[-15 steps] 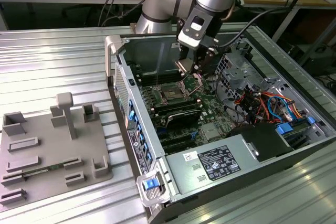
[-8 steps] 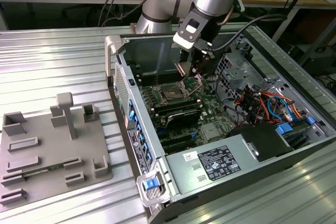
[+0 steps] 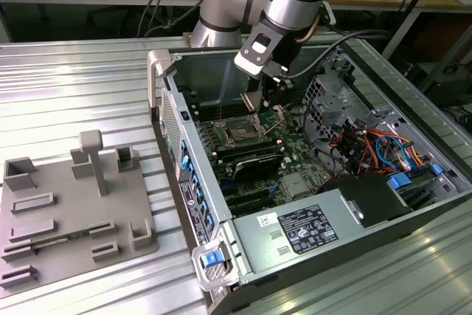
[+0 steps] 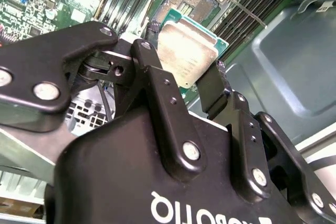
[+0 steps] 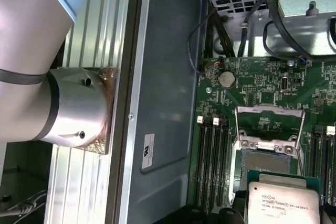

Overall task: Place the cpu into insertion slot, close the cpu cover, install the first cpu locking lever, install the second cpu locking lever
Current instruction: 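Place the cpu into insertion slot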

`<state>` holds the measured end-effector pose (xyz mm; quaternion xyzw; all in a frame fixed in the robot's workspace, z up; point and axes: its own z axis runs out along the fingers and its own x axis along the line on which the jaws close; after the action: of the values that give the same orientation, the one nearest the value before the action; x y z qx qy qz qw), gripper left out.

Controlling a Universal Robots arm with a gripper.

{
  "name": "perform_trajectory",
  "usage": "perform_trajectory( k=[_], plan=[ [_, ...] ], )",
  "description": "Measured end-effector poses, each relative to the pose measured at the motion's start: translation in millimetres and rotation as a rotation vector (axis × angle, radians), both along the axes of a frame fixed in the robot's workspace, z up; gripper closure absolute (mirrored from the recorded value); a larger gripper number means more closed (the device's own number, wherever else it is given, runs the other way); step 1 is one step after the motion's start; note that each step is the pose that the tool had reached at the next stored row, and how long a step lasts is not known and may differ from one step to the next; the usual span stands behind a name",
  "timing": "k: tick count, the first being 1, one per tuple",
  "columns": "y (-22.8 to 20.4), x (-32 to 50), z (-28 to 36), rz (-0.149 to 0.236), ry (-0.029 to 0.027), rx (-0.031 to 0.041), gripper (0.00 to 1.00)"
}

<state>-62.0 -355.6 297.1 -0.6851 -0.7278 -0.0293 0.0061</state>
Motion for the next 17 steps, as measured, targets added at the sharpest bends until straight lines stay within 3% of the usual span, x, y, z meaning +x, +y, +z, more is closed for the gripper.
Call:
perform_trajectory(
  k=[9, 17],
  plan=[
    [3.7, 0.0, -13.4, -0.059, 0.0000, 0.0000, 0.45],
    [3.7, 0.0, -14.3, -0.062, 0.0000, -0.0001, 0.45]
  ],
)
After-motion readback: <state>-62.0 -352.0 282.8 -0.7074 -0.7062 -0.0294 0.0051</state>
